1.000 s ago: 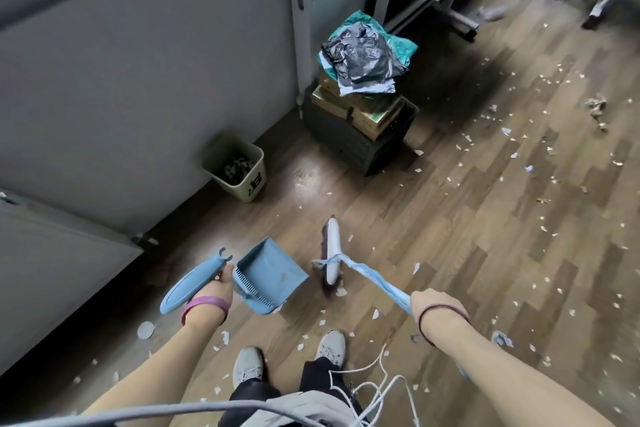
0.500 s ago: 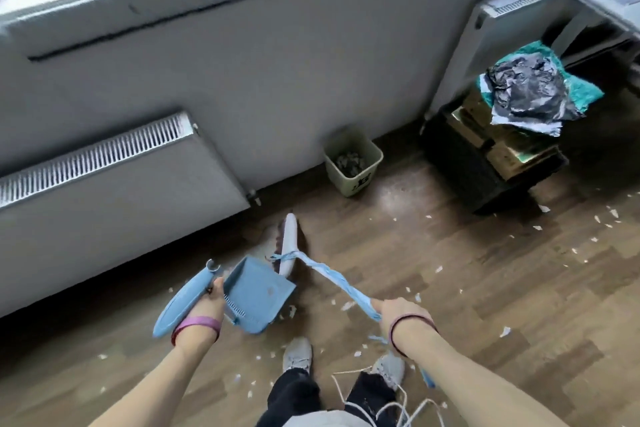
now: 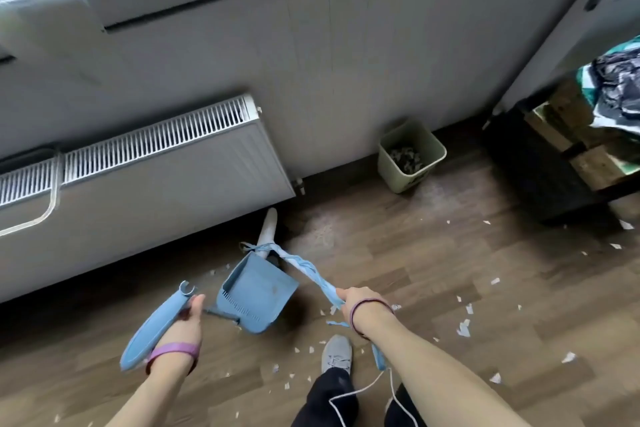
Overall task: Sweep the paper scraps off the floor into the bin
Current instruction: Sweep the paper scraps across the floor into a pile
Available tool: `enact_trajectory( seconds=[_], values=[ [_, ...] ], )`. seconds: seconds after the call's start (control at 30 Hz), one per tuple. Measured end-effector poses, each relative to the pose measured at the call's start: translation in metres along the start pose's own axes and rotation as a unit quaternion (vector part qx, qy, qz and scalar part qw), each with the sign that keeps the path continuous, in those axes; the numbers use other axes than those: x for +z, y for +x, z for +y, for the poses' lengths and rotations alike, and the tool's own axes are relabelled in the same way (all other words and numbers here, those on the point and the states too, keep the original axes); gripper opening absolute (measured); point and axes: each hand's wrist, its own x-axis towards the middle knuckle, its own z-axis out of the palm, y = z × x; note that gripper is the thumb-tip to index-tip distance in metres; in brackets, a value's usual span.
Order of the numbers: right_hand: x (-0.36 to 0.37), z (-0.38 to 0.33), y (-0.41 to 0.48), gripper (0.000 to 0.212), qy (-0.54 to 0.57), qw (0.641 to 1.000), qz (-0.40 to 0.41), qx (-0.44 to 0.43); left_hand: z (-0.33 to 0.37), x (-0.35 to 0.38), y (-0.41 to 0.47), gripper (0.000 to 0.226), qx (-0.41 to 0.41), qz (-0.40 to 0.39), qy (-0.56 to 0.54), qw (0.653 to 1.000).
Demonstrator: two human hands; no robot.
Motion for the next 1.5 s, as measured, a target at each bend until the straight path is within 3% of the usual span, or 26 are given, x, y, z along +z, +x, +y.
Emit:
enact_trajectory(
  seconds=[0.13, 0.27, 0.43, 0.53, 0.73, 0.97, 1.27, 1.5],
  values=[
    [0.013, 0.009, 0.004, 0.056, -0.033, 0.999, -0.018, 0.022, 0.011, 0.013, 0.004, 0.060, 0.006, -0.027, 0.010, 1.000],
    [0.016, 0.057, -0.018, 0.046, -0.033, 0.997, -0.004, 0.066, 0.035, 0.034, -0.012, 0.057, 0.029, -0.057, -0.008, 0.998],
    [0.018, 0.147, -0.057, 0.048, 0.012, 0.991, -0.013, 0.133, 0.070, 0.061, -0.054, 0.052, 0.089, -0.096, -0.009, 0.991],
    [0.026, 0.210, -0.089, 0.044, 0.059, 0.980, 0.006, 0.189, 0.091, 0.087, -0.082, 0.047, 0.141, -0.119, 0.055, 0.981],
    [0.059, 0.327, -0.163, 0.060, 0.141, 0.951, 0.009, 0.277, 0.139, 0.151, -0.136, 0.042, 0.193, -0.125, 0.137, 0.963],
    [0.079, 0.433, -0.223, 0.043, 0.189, 0.938, 0.030, 0.287, 0.188, 0.212, -0.203, 0.045, 0.223, -0.132, 0.146, 0.955],
    [0.030, 0.452, -0.201, 0.038, 0.227, 0.939, 0.094, 0.239, 0.244, 0.243, -0.229, 0.048, 0.242, -0.127, 0.143, 0.951],
    [-0.048, 0.432, -0.137, 0.043, 0.246, 0.940, 0.094, 0.216, 0.295, 0.258, -0.211, 0.046, 0.246, -0.132, 0.109, 0.954]
  ],
)
